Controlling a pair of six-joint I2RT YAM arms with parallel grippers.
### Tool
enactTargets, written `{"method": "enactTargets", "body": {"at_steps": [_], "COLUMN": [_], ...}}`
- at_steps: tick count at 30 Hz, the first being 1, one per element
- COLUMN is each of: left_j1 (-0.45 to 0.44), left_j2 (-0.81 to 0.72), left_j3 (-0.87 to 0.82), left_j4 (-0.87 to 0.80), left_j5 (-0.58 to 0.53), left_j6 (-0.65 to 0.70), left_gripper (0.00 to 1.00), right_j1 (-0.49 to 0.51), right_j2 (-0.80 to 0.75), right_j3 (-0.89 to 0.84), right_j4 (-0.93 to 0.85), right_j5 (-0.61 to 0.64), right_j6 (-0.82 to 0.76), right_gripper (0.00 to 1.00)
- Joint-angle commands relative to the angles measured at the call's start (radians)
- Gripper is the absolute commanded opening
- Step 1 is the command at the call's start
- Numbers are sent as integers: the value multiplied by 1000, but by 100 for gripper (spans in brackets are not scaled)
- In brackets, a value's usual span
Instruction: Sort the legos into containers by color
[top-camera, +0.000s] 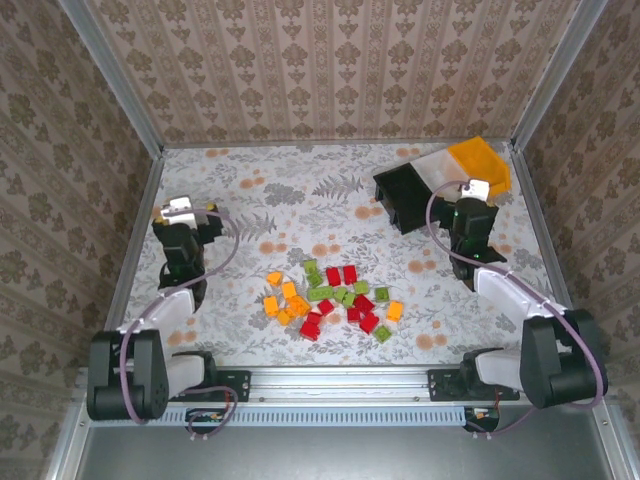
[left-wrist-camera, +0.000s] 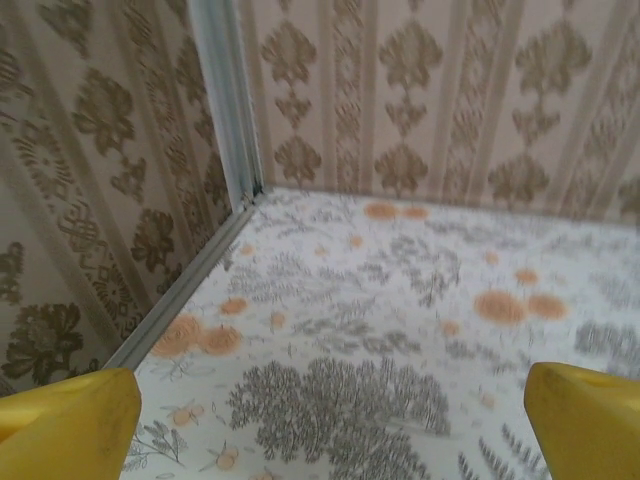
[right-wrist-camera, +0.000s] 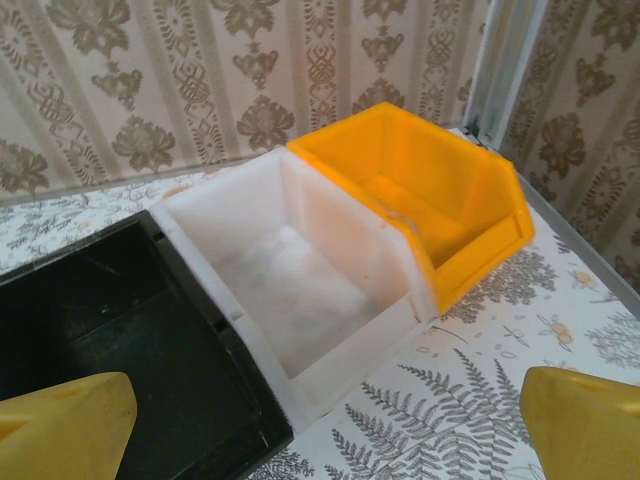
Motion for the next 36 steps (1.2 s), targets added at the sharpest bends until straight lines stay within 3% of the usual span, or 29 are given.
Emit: {"method": "enactTargets", "body": {"at_steps": [1,4,7,9,12,16,19,24,36], "left_j1": [20,54,83,131,182,180,163,92,-27], "left_j2": [-42,-97,-147,-169,-155,-159,-142,-90,-117], "left_j3": [29,70,100,112,114,122,185,316,279], "left_j4": [-21,-153,-350,-442,-367,-320,-396,-656,-744], "left_j5": [-66,-35,-97,-29,176,273,353,440,494], "left_j6": [-212,-385,-655,-776,-751,-816,-774,-691,-691], "left_gripper": [100,100,100,100,100,100,100,90,89], "right_j1": [5,-25,-88,-131,-136,-133,-130,-102,-58], "right_j2": [-52,-75,-83,-56,0,139,291,485,802], "right_j3": [49,89,101,91,156,356,497,668,954], "right_j4": [-154,-251,-337,-276,-310,-503,-603,-704,-847], "right_j5": [121,134,-14,-171,-269,-324,-417,-409,-306], "right_j6": [135,314,494,499,448,303,219,168,107], "right_gripper": [100,100,100,100,100,95,92,87,78]}}
